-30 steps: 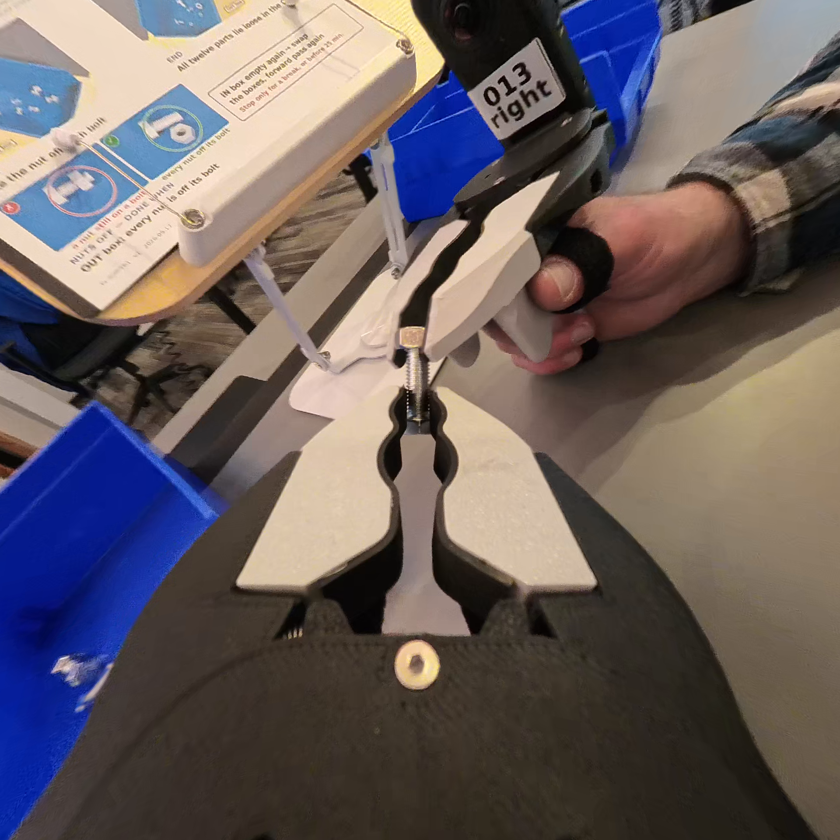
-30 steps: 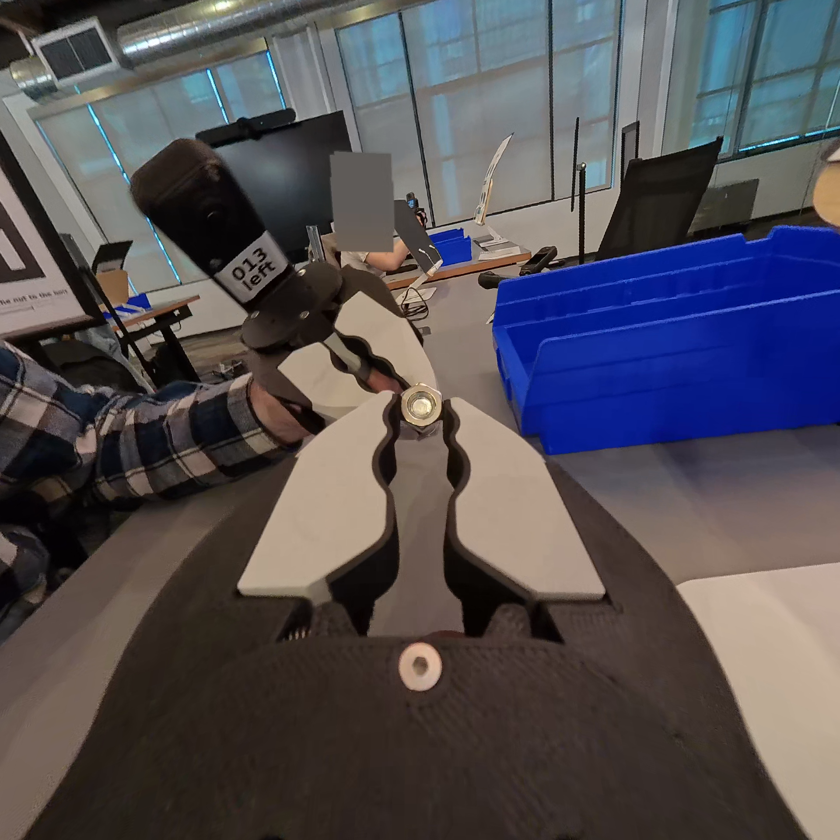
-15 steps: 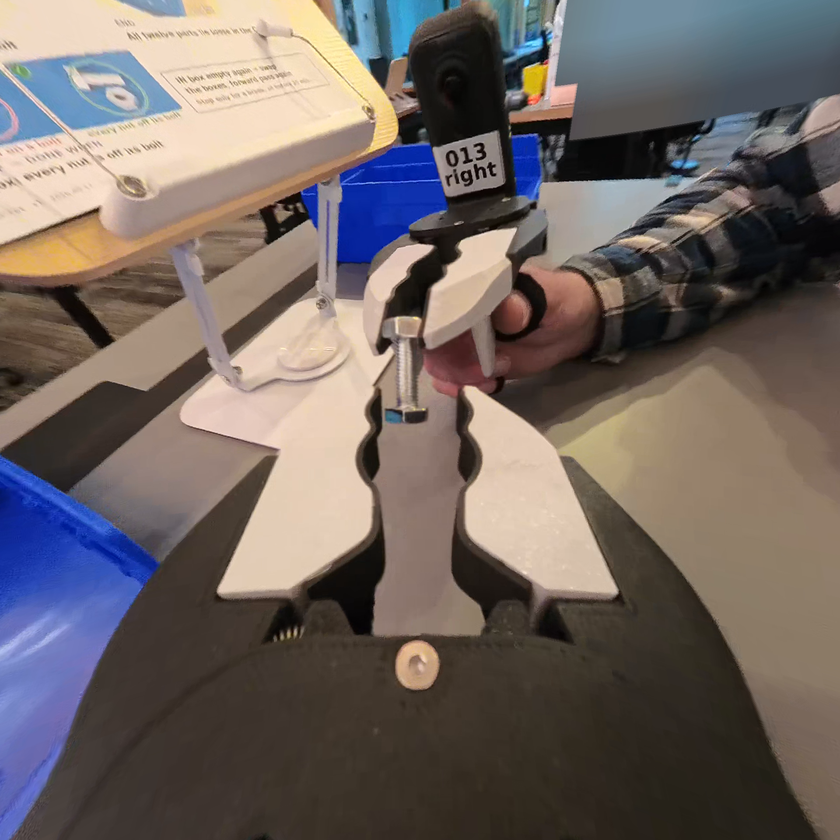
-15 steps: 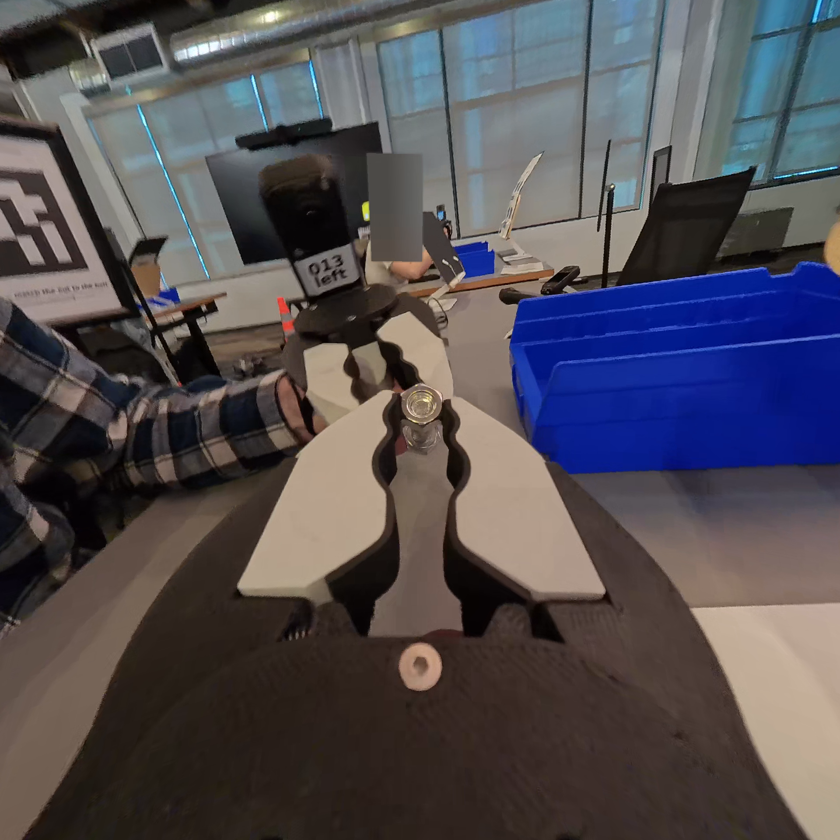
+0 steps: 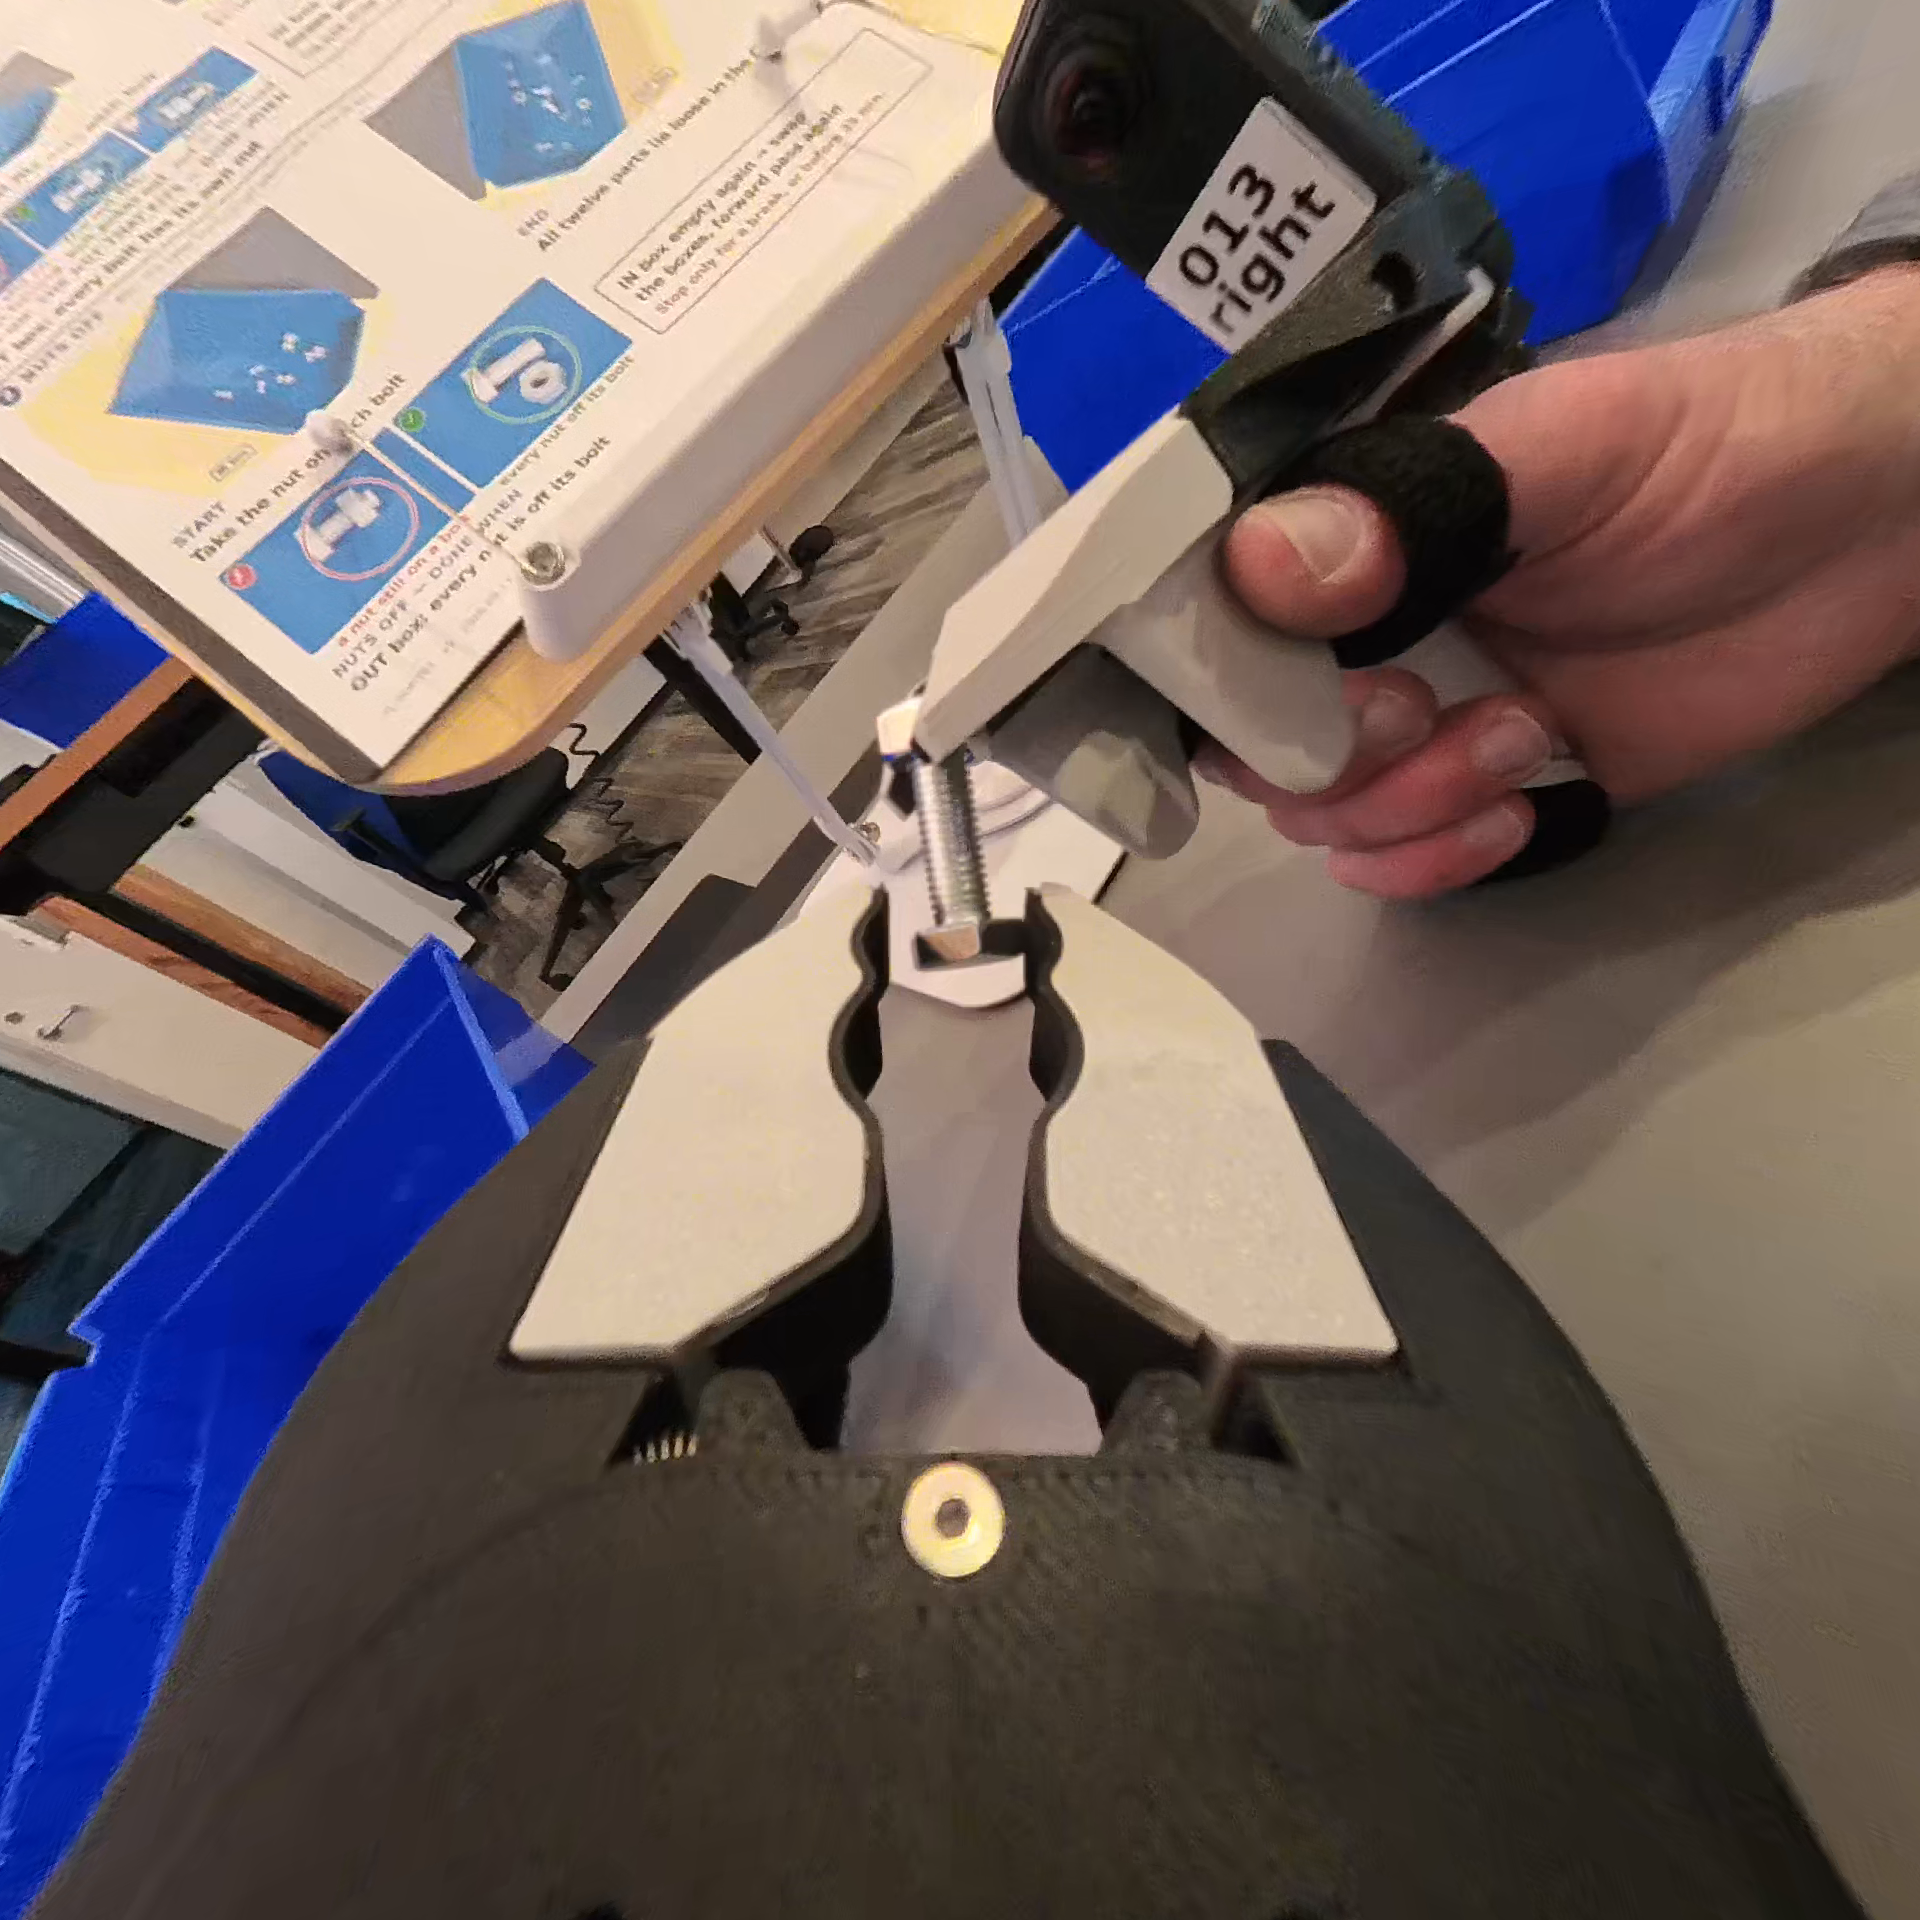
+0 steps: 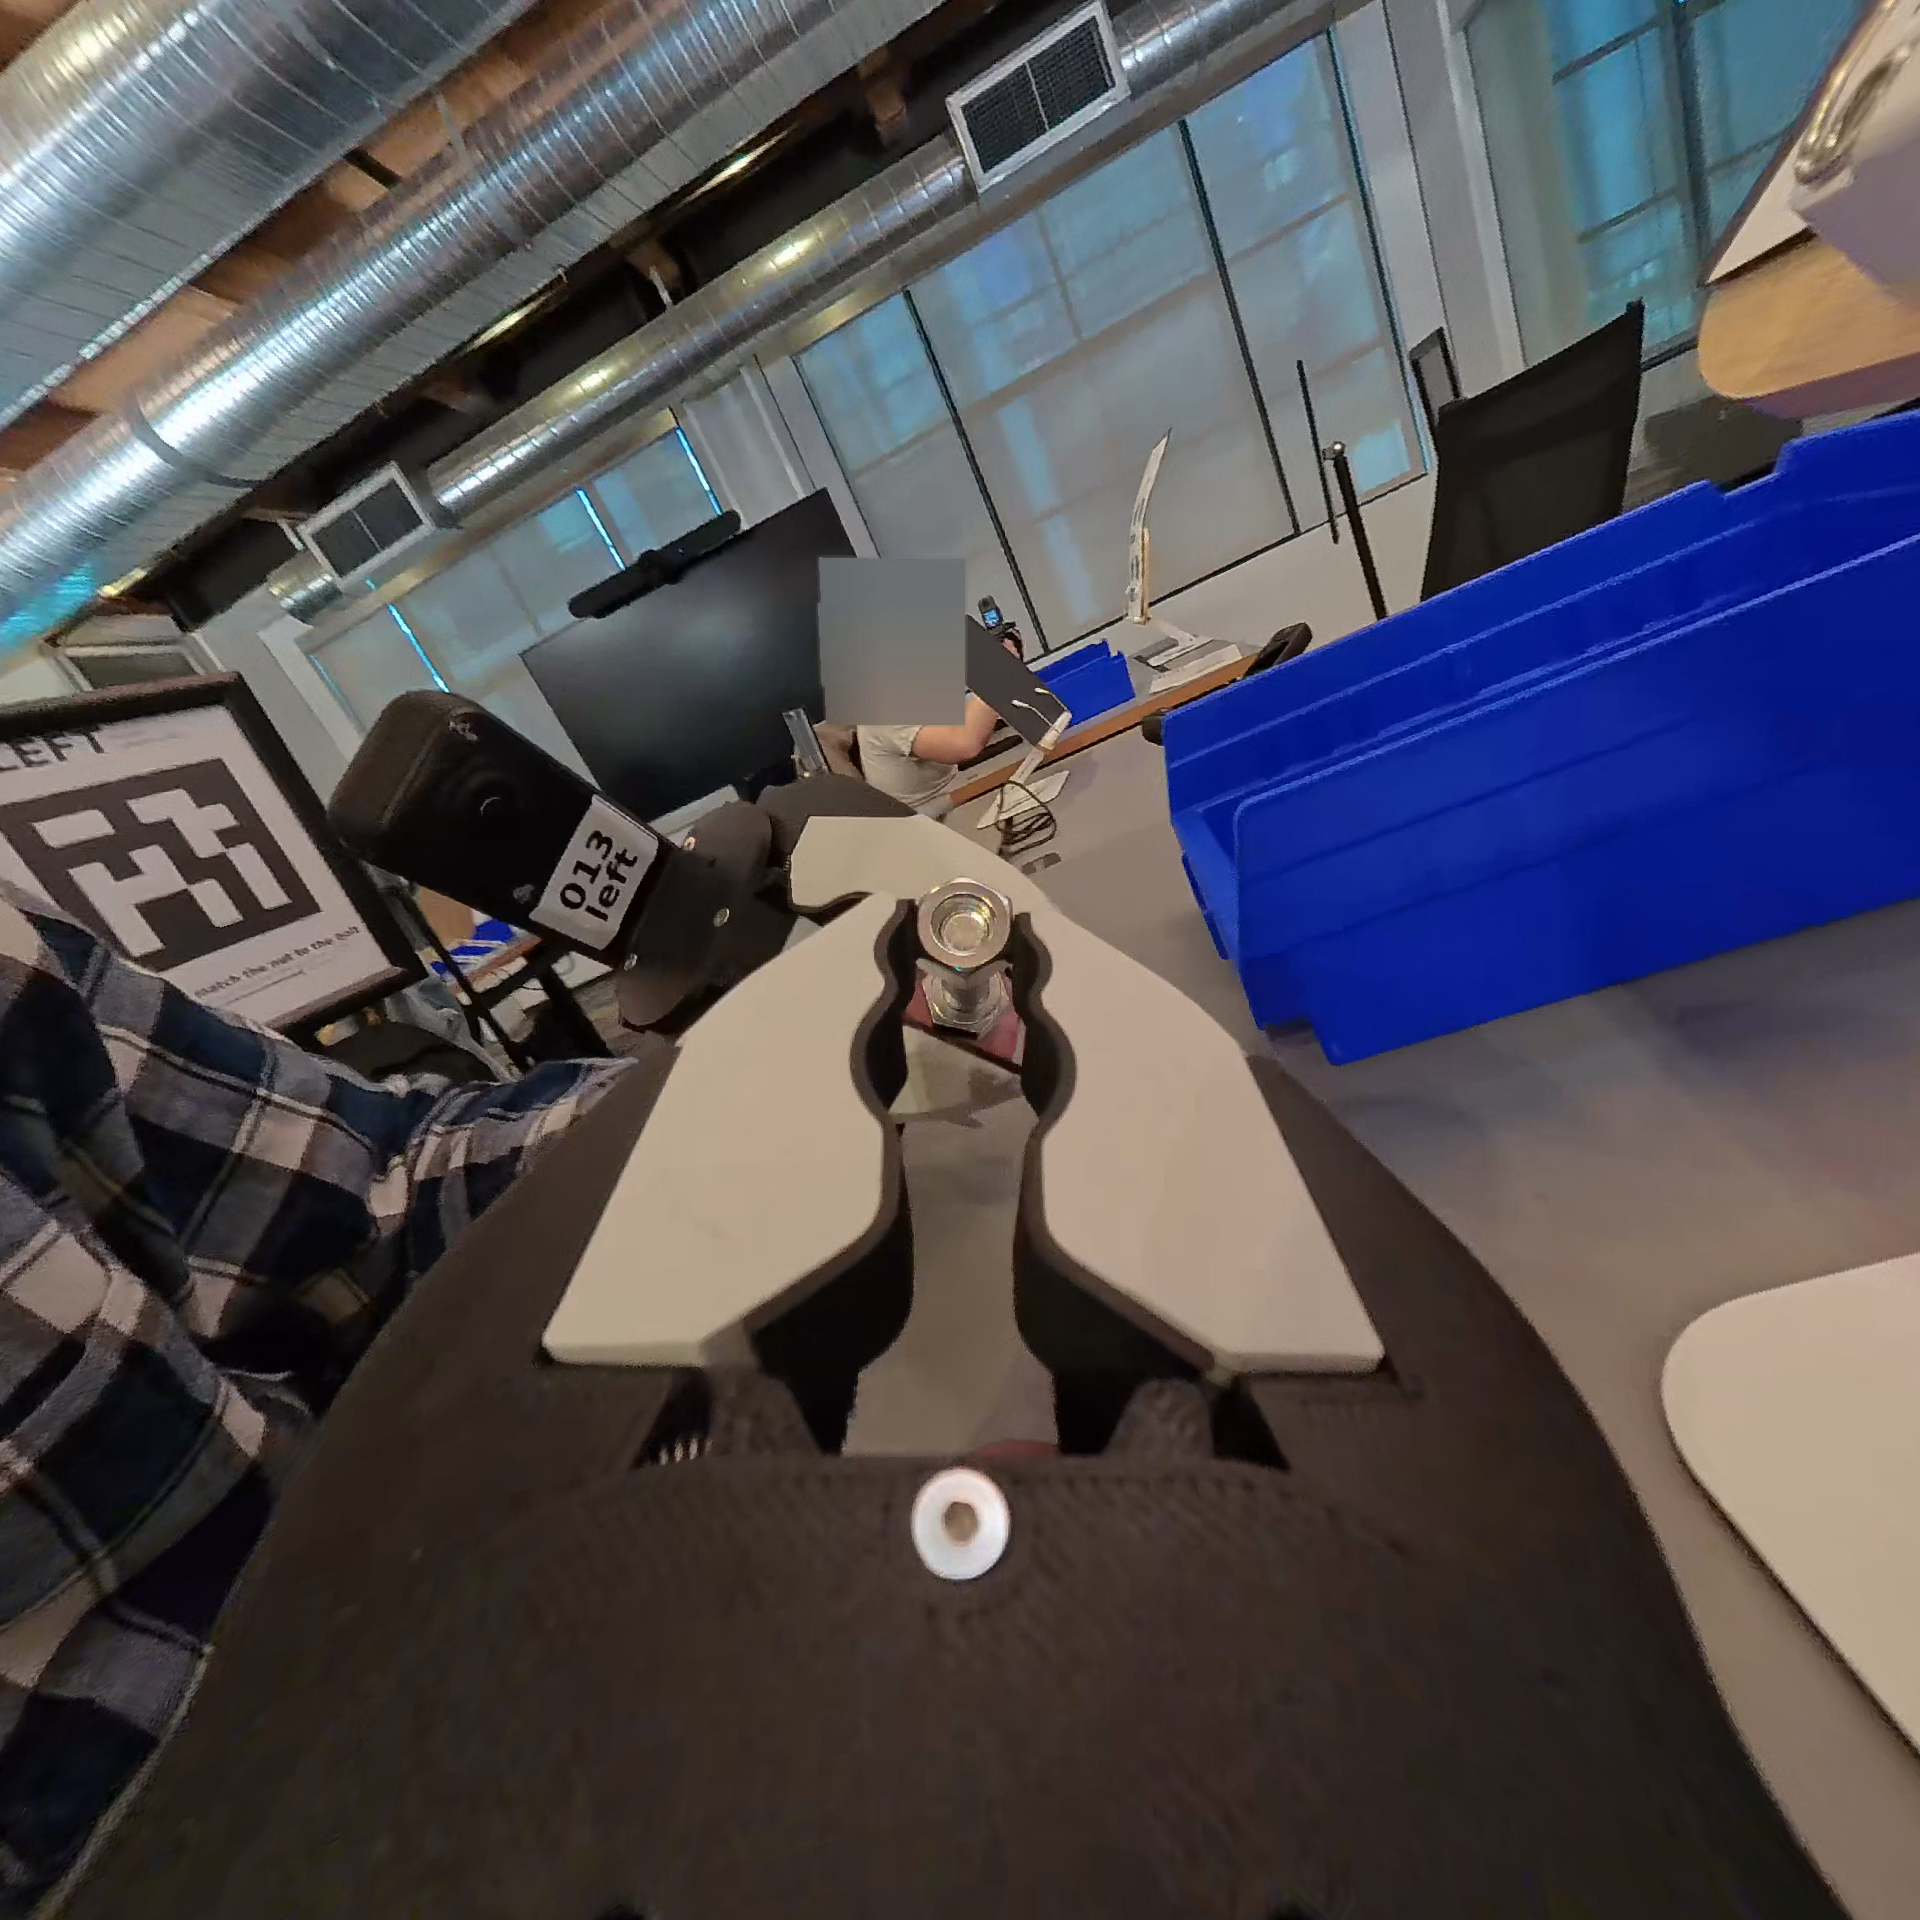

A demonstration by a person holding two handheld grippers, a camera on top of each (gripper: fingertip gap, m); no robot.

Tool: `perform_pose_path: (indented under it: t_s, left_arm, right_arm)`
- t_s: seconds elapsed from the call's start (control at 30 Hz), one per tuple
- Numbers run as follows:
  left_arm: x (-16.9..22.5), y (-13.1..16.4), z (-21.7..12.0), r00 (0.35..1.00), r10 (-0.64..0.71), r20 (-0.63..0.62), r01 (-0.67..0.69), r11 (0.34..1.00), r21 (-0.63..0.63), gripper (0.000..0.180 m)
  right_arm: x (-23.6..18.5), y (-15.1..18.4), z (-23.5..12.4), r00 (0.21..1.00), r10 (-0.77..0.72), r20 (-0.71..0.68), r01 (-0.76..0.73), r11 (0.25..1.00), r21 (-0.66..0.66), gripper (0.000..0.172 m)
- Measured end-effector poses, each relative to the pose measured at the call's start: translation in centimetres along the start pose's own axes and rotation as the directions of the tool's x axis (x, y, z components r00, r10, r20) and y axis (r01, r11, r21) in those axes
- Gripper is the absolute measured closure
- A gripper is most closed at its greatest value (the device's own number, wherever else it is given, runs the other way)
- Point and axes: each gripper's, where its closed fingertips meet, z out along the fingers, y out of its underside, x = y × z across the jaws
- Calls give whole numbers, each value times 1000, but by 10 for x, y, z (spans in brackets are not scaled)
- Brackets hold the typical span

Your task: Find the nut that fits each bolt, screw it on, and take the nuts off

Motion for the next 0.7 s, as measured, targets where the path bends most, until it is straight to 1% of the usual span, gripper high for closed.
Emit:
perform_pose_path:
  t_s: [0.17, 0.27, 0.33, 0.4, 0.43, 0.5, 0.53, 0.6, 0.63, 0.67, 0.7]
  left_arm:
    - [1, 4, 1, 1000, 5, -3, -6, 1000, -27, 161]
    - [3, 6, 2, 999, -18, -27, 17, 999, -35, 161]
    - [7, 6, 1, 994, -64, -88, 61, 997, -45, 162]
    - [11, 2, -4, 972, -151, -180, 149, 989, -26, 162]
    - [15, 0, -7, 950, -198, -243, 197, 980, -31, 162]
    - [19, -3, -12, 907, -267, -326, 274, 961, -28, 162]
    - [24, -5, -15, 875, -299, -382, 308, 951, -39, 162]
    - [30, -9, -21, 806, -356, -473, 379, 924, -49, 162]
    - [35, -10, -25, 754, -383, -533, 413, 908, -68, 162]
    - [42, -12, -31, 687, -409, -601, 445, 890, -97, 162]
    - [43, -13, -34, 673, -406, -618, 453, 887, -89, 162]
  right_arm:
    - [0, 0, 0, 998, -53, -27, 53, 999, -13, 154]
    - [0, 2, 0, 997, -72, -29, 72, 997, -27, 154]
    - [-1, 3, 1, 993, -116, -22, 115, 992, -53, 154]
    - [-6, 4, 1, 986, -166, 10, 166, 983, -80, 154]
    - [-10, 5, 2, 982, -188, 34, 190, 977, -96, 154]
    - [-15, 7, 2, 970, -234, 72, 241, 963, -123, 154]
    - [-19, 8, 2, 963, -250, 96, 262, 955, -137, 154]
    - [-25, 11, 2, 945, -299, 135, 318, 934, -161, 154]
    - [-29, 14, 1, 933, -321, 166, 348, 921, -178, 154]
    - [-35, 18, 1, 916, -346, 201, 384, 903, -195, 153]
    - [-38, 20, 0, 900, -374, 222, 418, 884, -207, 153]
